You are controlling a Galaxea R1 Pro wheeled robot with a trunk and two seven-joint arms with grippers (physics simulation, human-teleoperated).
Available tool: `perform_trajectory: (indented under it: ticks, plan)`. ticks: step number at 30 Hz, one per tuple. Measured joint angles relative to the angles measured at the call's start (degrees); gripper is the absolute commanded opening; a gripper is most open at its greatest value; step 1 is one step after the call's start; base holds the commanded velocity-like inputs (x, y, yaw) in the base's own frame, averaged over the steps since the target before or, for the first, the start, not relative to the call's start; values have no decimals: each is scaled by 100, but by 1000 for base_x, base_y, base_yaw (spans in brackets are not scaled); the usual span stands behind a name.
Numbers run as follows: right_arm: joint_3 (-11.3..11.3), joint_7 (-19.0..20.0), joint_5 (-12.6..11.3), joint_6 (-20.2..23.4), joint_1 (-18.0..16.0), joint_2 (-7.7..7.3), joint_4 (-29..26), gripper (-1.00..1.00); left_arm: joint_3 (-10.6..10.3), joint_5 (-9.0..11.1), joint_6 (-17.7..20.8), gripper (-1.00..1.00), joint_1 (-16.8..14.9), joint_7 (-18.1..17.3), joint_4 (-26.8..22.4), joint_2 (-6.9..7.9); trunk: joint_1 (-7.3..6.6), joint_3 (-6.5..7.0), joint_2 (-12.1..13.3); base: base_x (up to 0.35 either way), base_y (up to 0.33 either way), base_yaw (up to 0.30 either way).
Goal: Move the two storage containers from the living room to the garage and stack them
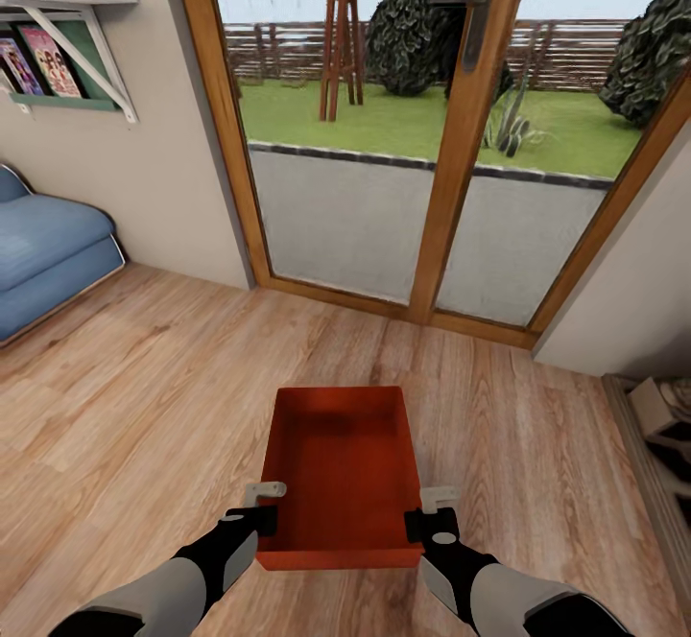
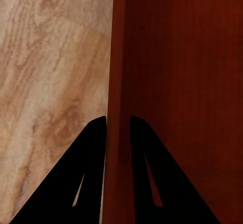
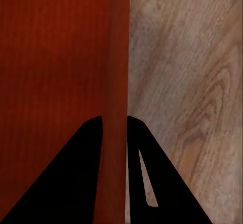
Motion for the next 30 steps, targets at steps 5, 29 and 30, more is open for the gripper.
perform_trajectory:
  ticks: [5,29,30]
  plan:
    - [-3,-1,3,-3,0,0,1,-100,1,-2,-1,-100,0,0,-1,0,-110,90,201,0,0,0]
    - [29,0,-45,-18,1,3,8,-100,-5,-5,1,-100,0,0,-4,1,-637,521,1163,0,0,0]
    - [28,0,-43,-17,1,3,8,-100,-1,-8,0,-100,1,-2,-4,2,-659,539,1203,0,0,0]
